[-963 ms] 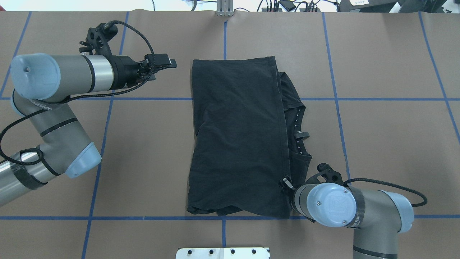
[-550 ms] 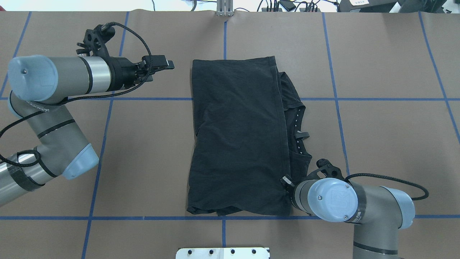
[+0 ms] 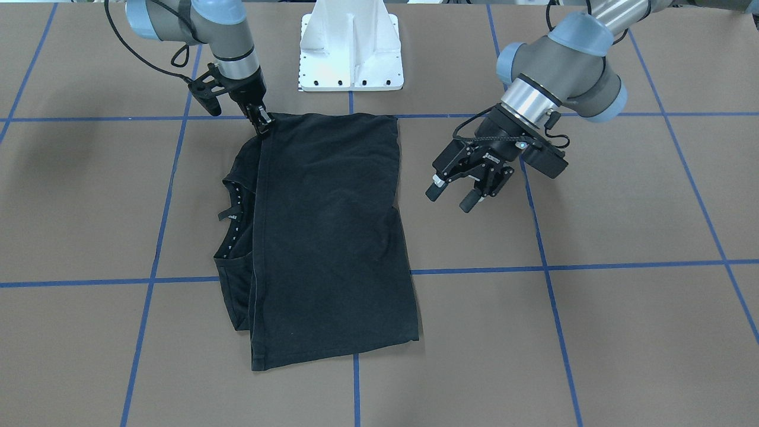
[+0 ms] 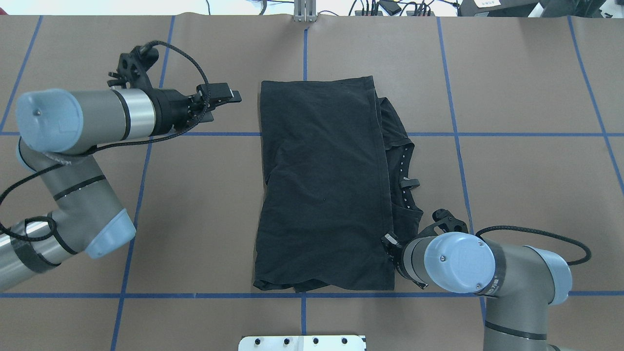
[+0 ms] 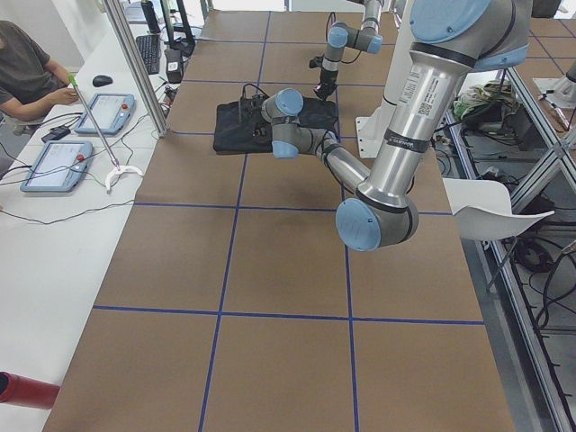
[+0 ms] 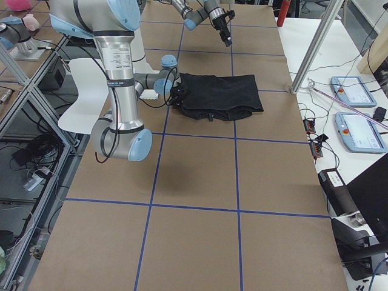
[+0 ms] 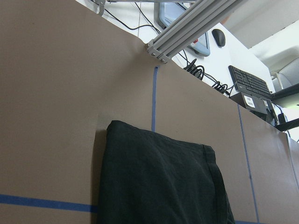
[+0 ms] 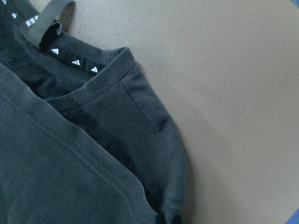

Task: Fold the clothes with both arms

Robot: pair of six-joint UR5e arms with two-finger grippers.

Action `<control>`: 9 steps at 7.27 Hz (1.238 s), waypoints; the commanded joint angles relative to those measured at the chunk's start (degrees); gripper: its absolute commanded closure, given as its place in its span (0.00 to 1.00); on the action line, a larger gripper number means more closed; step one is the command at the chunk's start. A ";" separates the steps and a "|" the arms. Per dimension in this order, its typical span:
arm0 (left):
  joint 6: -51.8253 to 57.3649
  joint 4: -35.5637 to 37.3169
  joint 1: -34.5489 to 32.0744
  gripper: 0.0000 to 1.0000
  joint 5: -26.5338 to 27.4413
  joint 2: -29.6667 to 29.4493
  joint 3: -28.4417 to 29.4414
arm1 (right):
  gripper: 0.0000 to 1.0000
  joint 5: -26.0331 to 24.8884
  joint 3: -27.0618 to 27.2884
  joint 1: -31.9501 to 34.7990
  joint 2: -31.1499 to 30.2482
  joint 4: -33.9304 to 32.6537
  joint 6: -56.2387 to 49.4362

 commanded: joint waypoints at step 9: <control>-25.54 12.04 36.02 0.10 25.14 8.76 -8.49 | 1.00 1.95 2.58 0.20 -0.38 0.00 0.10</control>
